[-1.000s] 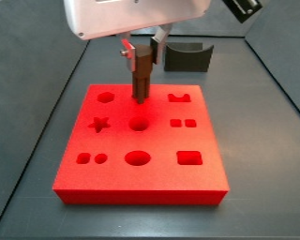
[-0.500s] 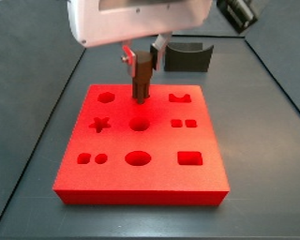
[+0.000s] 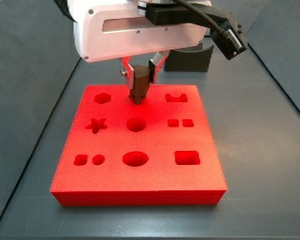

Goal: Insert the 3 prong object.

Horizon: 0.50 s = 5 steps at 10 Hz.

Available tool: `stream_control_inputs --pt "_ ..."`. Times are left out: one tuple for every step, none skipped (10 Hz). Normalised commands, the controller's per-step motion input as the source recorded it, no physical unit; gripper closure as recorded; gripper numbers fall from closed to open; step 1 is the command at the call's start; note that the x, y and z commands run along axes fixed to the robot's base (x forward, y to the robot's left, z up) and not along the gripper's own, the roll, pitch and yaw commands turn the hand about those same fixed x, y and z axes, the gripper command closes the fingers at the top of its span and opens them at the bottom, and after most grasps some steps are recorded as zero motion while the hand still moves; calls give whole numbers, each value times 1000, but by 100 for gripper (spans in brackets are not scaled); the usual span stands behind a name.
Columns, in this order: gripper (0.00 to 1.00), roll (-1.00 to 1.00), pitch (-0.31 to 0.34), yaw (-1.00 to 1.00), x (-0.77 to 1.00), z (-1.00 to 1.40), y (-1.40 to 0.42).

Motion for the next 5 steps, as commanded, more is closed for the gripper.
stream_control_inputs --pt "100 53 139 -51 60 -214 -23" --pt "100 0 87 -34 20 -29 -46" --pt "100 36 116 -106 31 -291 -111" --pt "100 27 274 -240 0 -537 -197" --pt "100 10 330 -246 177 -320 -111"
